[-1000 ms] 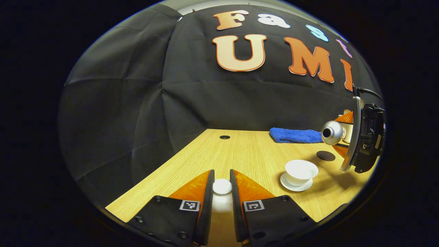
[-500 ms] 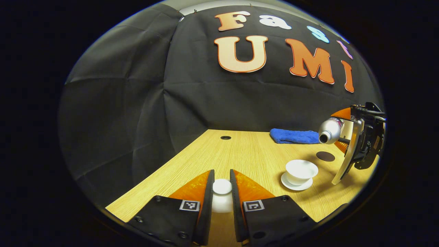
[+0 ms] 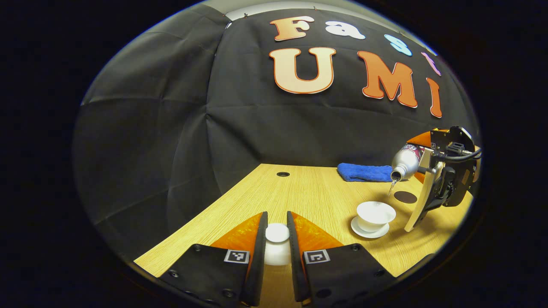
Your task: Open the teacup lid with one hand, grasp the water bottle and pour water into the teacup with the other hand; after pouring, place the water bottle on the coaster and then close the teacup lid.
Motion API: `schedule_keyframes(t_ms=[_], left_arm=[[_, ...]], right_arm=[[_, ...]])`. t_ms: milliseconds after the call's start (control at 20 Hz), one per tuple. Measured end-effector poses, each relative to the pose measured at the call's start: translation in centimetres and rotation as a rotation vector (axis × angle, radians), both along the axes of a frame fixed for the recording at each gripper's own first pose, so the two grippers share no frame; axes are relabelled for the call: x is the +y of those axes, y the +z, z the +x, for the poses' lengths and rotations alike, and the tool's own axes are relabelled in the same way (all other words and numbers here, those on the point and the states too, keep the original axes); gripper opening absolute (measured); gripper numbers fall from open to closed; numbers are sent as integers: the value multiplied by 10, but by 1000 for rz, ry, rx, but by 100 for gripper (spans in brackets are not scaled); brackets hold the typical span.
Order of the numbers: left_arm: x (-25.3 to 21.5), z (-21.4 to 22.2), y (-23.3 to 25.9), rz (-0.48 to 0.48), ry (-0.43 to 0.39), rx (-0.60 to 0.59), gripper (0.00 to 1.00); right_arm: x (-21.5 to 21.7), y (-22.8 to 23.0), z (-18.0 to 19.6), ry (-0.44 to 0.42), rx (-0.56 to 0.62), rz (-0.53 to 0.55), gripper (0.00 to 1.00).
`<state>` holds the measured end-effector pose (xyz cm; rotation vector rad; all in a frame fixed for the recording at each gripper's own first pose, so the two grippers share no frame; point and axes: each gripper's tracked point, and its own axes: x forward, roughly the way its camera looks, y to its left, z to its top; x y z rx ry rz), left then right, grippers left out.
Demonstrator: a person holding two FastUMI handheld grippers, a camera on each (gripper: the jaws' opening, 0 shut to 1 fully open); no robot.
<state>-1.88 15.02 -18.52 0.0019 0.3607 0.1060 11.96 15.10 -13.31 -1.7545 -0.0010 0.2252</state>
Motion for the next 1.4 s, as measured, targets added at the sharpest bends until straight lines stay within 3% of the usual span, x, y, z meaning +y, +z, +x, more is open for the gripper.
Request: schedule_keyframes(t_ms=[200, 250, 300, 700, 750, 850, 1100, 1150, 1200, 1300, 1400], left_arm=[[0, 0, -2, 0, -5, 1, 32], [1, 1, -1, 0, -3, 0, 28], [0, 0, -2, 1, -3, 2, 32], [1, 0, -1, 4, 11, 9, 32], [0, 0, 0, 0, 10, 8, 28], [1, 0, 1, 2, 11, 8, 32], [2, -1, 7, 21, 17, -3, 32], [1, -2, 8, 20, 16, -5, 28], [1, -2, 8, 19, 14, -5, 32], [2, -2, 10, 19, 15, -6, 28], [2, -3, 10, 18, 18, -4, 32]], right_arm=[[1, 4, 1, 18, -7, -32, 77], [2, 4, 1, 22, -10, -37, 77], [2, 4, 1, 24, -13, -44, 77], [3, 11, 9, 51, -26, -91, 77], [2, 13, 11, 54, -30, -99, 77], [2, 16, 14, 60, -43, -113, 77], [1, 30, 19, 75, -74, -143, 74], [0, 32, 20, 76, -77, -151, 77], [0, 33, 19, 78, -80, -157, 77], [0, 33, 20, 83, -81, -164, 77], [1, 32, 21, 89, -82, -171, 77]])
